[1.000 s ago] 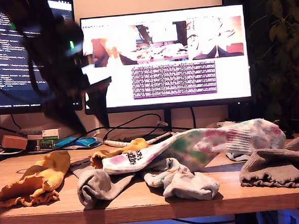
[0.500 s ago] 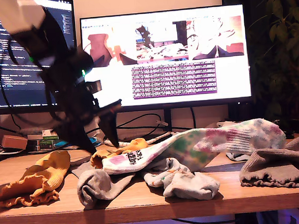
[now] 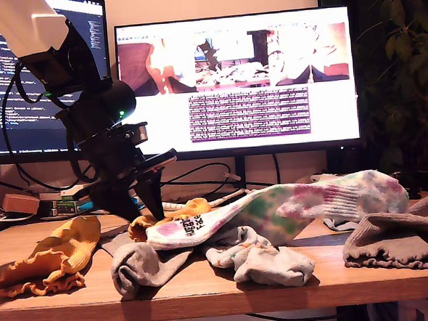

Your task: Pair up the socks based on colour and pattern, by placing them on top of one another

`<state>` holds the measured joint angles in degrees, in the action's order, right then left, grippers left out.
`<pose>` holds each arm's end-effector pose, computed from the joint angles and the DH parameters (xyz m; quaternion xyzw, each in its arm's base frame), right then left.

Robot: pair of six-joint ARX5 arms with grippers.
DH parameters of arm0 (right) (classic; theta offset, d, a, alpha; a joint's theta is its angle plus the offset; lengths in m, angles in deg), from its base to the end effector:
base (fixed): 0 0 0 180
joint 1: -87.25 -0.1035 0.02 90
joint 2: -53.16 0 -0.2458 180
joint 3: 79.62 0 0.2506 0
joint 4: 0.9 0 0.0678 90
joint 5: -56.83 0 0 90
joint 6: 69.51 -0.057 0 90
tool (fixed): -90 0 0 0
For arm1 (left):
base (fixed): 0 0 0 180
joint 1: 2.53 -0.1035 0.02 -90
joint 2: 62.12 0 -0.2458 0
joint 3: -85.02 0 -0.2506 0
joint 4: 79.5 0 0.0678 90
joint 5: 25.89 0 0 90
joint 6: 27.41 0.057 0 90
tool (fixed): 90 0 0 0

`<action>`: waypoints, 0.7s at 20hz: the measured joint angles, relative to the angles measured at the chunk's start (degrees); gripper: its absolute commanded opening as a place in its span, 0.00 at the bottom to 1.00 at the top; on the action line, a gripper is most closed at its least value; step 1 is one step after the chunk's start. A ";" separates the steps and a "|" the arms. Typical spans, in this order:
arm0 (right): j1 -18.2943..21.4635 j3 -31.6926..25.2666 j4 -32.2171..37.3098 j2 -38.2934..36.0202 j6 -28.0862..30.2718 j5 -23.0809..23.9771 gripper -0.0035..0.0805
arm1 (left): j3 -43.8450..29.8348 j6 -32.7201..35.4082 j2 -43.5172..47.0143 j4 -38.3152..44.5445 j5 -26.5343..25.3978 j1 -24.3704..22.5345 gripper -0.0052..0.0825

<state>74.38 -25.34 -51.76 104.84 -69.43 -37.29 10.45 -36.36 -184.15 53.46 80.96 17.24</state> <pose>0.1950 0.0487 0.2147 -0.0318 0.4075 0.1351 0.9026 0.4130 -0.1660 0.1307 -0.0495 0.5463 -0.2250 0.8053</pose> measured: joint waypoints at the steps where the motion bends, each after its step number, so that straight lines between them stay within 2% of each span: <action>1: 0.00 0.00 0.46 1.18 0.04 -0.07 0.03 | 0.35 -0.02 0.00 -0.20 0.92 0.00 0.03; 6: 0.00 0.00 2.67 7.43 1.60 -1.27 0.03 | 5.14 0.00 -0.02 -4.26 4.04 0.00 0.03; 8: 0.00 0.00 3.50 7.76 2.56 -2.84 0.03 | 7.32 0.00 -0.02 -5.92 5.29 0.00 0.03; 14: 0.00 0.00 3.54 7.76 2.86 -2.89 0.03 | 10.75 1.27 -0.02 -13.62 7.26 0.00 0.03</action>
<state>74.38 -25.34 -48.22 112.60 -66.57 -40.18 21.20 -35.09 -184.18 39.84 88.21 17.24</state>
